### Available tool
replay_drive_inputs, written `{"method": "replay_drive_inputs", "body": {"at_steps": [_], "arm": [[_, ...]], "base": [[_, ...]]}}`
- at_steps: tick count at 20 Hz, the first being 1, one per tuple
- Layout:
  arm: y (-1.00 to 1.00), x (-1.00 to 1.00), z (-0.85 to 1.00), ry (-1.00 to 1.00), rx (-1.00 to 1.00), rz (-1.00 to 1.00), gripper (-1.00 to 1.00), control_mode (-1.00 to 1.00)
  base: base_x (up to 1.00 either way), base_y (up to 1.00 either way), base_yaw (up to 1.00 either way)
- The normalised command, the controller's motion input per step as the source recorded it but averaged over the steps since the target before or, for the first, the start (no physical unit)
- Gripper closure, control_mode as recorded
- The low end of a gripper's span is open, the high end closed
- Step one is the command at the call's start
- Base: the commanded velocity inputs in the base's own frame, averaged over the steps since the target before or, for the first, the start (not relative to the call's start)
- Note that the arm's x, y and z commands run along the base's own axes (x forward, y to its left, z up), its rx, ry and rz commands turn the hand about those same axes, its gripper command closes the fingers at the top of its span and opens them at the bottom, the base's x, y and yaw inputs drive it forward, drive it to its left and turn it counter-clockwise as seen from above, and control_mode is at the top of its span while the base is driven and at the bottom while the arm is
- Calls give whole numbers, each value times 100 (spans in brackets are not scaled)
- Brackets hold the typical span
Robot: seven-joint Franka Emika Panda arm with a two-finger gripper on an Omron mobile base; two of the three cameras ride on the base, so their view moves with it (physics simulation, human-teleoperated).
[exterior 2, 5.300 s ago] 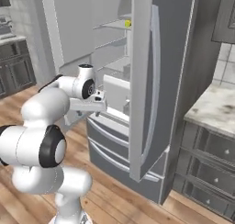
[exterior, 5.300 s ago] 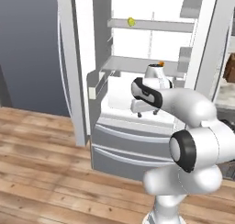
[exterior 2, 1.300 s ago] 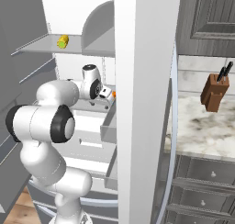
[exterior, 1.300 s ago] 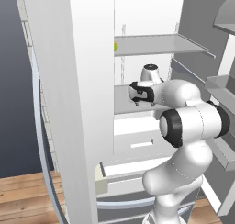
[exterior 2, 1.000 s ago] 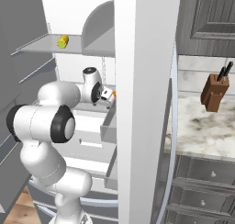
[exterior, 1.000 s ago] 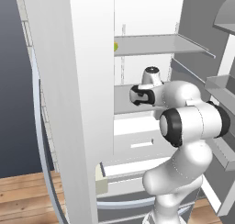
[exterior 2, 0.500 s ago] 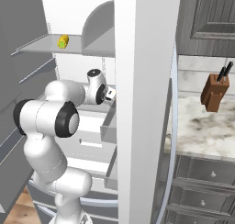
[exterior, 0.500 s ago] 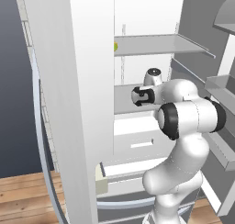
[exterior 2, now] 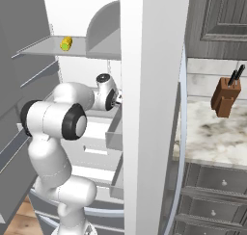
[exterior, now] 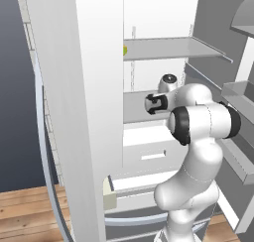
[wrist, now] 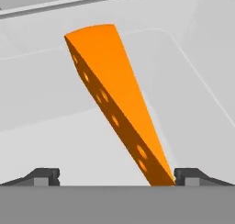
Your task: Take the cheese, steak, and corn from the fridge and place them on the plate on the dining counter to create an appetizer plate.
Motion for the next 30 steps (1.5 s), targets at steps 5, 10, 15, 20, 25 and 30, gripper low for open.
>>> {"method": "replay_drive_inputs", "body": {"at_steps": [5,10,15,20,25,30], "arm": [[-6,0,2,-1,0,0,-100,-100],[0,-2,28,0,0,0,-100,-100],[0,0,42,0,0,0,-100,-100],[-21,0,2,5,0,7,-100,-100],[-25,11,0,5,0,13,-100,-100],[-13,25,-14,1,0,14,-100,-100]], "base": [[0,0,0],[0,0,0],[0,0,0],[0,0,0],[0,0,0],[0,0,0]]}}
